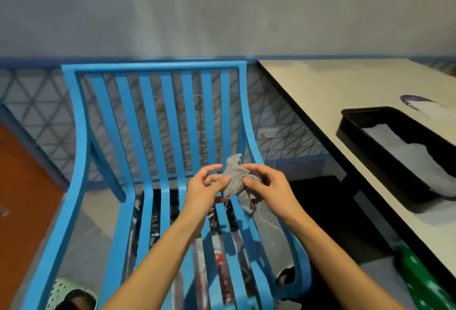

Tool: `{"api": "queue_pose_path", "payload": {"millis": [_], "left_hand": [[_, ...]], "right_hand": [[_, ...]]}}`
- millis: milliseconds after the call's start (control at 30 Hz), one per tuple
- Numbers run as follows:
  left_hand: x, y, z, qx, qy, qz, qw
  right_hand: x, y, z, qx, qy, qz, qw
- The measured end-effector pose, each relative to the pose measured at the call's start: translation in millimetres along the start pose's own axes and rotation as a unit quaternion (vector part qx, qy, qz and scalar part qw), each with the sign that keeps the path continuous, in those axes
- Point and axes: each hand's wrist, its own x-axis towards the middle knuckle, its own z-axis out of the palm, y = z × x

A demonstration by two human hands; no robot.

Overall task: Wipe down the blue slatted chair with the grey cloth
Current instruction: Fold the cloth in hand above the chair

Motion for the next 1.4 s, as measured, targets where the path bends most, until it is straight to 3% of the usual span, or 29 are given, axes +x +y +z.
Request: {"api": "queue_pose_path", "payload": {"millis": [167, 267, 367, 467, 667, 800, 933, 1033, 1300, 1400], "left_hand": [[-14.0, 14.6, -44.9, 0.019, 0.018, 0.013, 1.000], [-22.1, 24.4, -64.2, 0.051, -0.001, 0.047, 0.998], [-26.5, 33.4, -79.0, 0.149, -0.051, 0.096, 0.983], [-29.1, 43.3, -91.4, 0.218, -0.048, 0.136, 0.965], [-27.4, 48.8, -105.1, 0.153, 0.023, 0.156, 0.976], [-30.7, 26.3, -101.7, 0.154, 0.040, 0.110, 0.981], [-42.9, -7.1, -98.4, 0.154, 0.099, 0.038, 0.982], [-49.3, -15.2, -93.7, 0.156, 0.068, 0.012, 0.985], [-51.2, 7.9, -91.5, 0.116, 0.124, 0.118, 0.978], [-55.3, 18.2, -79.9, 0.132, 0.126, 0.163, 0.970]], "right_hand": [[-6.4, 0.7, 29.4, 0.019, -0.084, 0.020, 0.996], [-2.0, -4.8, 45.0, 0.000, -0.073, 0.028, 0.997], [6.0, -11.4, 53.7, -0.081, -0.130, -0.021, 0.988], [13.2, -23.0, 64.7, -0.063, -0.195, -0.017, 0.979], [23.2, -36.6, 72.3, -0.054, -0.140, -0.027, 0.988], [23.4, -40.6, 69.7, -0.026, -0.108, -0.032, 0.993], [19.0, -42.2, 70.1, -0.068, -0.112, -0.032, 0.991], [15.1, -39.8, 71.9, -0.093, -0.121, -0.014, 0.988], [13.1, -32.9, 62.7, -0.172, -0.083, 0.034, 0.981], [8.2, -37.6, 68.8, -0.084, -0.096, 0.062, 0.990]]}}
